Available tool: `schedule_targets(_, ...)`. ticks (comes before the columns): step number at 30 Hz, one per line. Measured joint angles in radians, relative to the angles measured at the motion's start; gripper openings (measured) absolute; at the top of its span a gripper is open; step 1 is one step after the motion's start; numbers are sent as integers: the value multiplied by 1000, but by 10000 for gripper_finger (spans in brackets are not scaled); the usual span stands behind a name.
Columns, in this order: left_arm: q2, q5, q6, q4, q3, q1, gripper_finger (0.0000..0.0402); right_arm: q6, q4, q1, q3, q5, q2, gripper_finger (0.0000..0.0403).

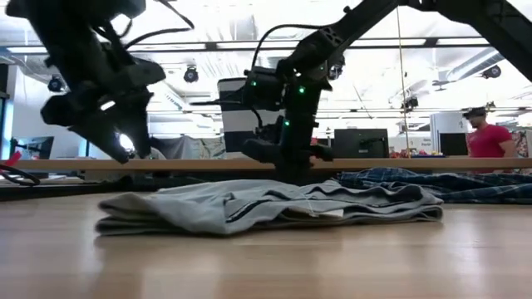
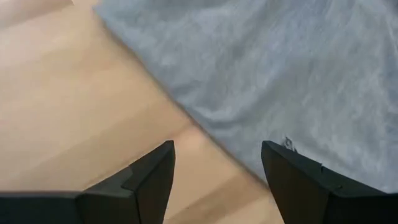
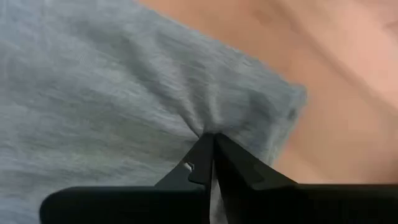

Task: Fold Laundry from Bin
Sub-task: Fold the gray shirt

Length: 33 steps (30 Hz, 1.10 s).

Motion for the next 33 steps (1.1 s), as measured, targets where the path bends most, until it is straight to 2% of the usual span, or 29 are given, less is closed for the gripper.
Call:
schedule_targets(5,0,9,98,46,0,114,224,-107,-90,-29,71,7,-30,12)
schedule_targets(8,5,91,236,142,0,226,224,-138,-170,-55,92,-17,-54,12)
schedule_targets(12,29,153,392,230,-11,400,224,-152,-210,-70,71,-183,-63,12)
schedule_targets(15,71,192,479,308,-45,520,224,-154,-204,-68,15,-257,-64,12)
schedule_targets(17,115,226,515,377,-78,581,224,-155,-199,-72,-26,-237,-60,12)
schedule_targets(21,216,291,613,530,-109,672,224,-167,-313,-99,-41,-44,-64,12)
schedule_targets(24,235,358,716,555,-88,716,224,-187,-323,-126,-30,-50,-93,12)
schedule_targets(26,219,390,800,510,-63,732,224,-167,-301,-149,-13,-117,-137,13)
schedule_targets(31,133,445,890,428,0,805,224,-83,-142,-296,-3,-412,-154,46)
schedule_targets(33,111,483,917,414,0,843,224,-64,-125,-334,-4,-446,-140,69)
